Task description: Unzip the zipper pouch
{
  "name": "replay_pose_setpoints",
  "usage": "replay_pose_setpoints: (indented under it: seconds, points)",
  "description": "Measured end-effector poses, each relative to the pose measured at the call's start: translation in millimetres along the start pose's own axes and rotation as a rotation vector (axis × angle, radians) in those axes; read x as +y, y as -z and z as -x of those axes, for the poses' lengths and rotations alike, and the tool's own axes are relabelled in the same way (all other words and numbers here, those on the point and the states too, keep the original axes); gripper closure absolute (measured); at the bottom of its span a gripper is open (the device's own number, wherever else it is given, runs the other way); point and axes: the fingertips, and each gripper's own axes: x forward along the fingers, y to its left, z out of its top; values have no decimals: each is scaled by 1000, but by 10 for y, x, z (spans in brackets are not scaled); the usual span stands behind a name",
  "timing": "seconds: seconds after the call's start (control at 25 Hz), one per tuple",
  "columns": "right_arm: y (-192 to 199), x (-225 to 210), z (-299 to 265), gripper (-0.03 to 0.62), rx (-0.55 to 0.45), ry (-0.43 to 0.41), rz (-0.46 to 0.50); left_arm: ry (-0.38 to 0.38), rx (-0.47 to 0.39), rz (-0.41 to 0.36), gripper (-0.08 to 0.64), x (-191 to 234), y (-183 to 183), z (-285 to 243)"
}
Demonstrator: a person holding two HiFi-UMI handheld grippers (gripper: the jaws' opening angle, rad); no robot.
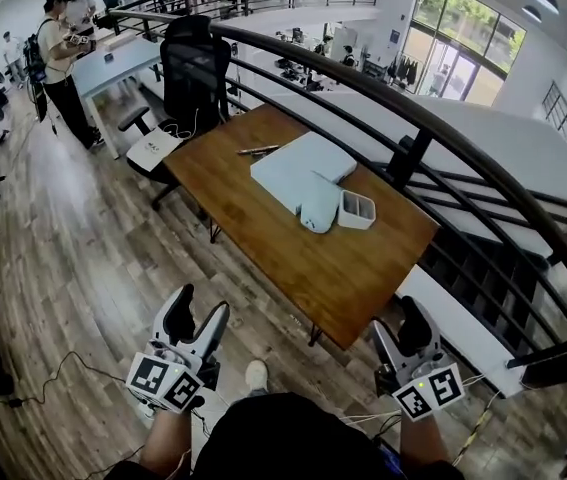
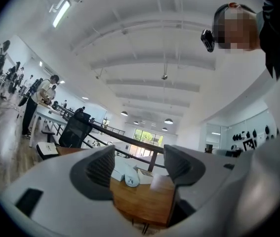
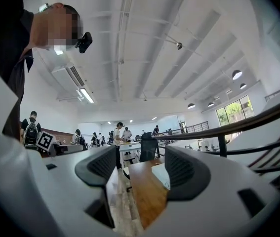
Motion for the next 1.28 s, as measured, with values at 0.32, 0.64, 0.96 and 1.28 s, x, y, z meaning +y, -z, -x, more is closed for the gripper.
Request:
replay_pose_setpoints:
  seconds: [0.32,0.64,0.96,1.28]
  points:
    - [100,-118,-488,288,38,53,-2,46,49,30,256,409,49,-443]
    - [250,-118,-979,291,61,76,-34,104,90,18,256,743,23,-717]
    - [263,-141,-1161,293,88,61,-35,104,123,34,256,829,100,-852]
    - [271,-632,-1473,298,86,35,-57,82,147,34,256,789,238,-1310]
